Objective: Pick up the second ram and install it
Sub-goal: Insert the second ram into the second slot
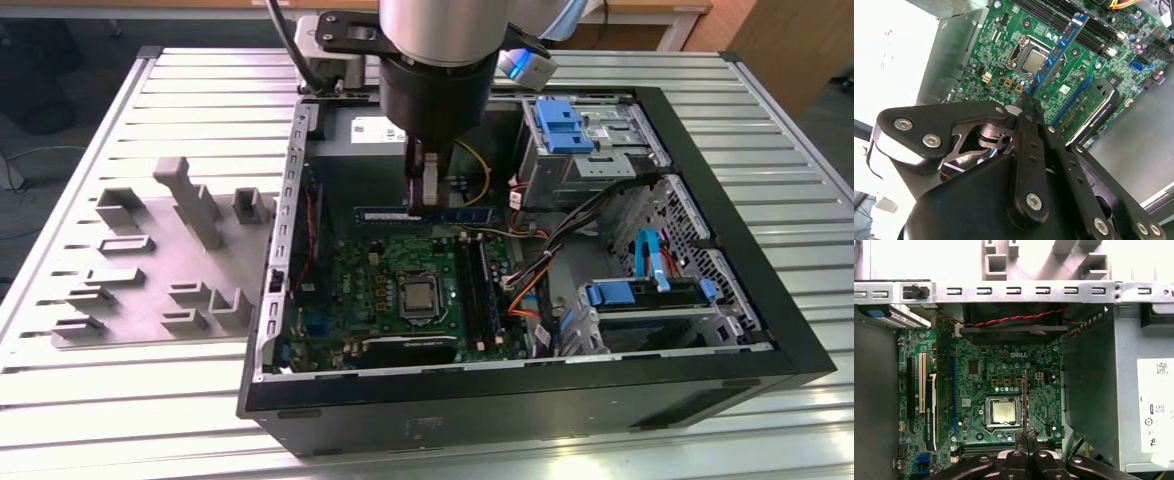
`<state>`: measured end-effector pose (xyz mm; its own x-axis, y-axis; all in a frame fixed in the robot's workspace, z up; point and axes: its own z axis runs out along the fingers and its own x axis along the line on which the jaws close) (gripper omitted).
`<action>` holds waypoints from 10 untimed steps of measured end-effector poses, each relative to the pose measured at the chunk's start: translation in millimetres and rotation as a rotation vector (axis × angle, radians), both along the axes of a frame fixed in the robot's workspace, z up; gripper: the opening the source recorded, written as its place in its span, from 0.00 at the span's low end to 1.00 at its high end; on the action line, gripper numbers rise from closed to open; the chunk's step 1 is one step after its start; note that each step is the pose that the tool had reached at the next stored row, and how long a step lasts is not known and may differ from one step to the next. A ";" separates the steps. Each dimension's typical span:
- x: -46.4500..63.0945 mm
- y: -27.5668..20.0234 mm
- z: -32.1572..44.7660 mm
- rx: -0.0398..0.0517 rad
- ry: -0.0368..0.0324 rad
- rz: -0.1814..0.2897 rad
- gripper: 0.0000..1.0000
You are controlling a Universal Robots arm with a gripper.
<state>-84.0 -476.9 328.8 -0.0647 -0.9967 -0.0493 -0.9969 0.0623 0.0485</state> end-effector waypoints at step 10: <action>-0.1 0.0 -2.4 -0.0002 0.0000 -0.174 0.11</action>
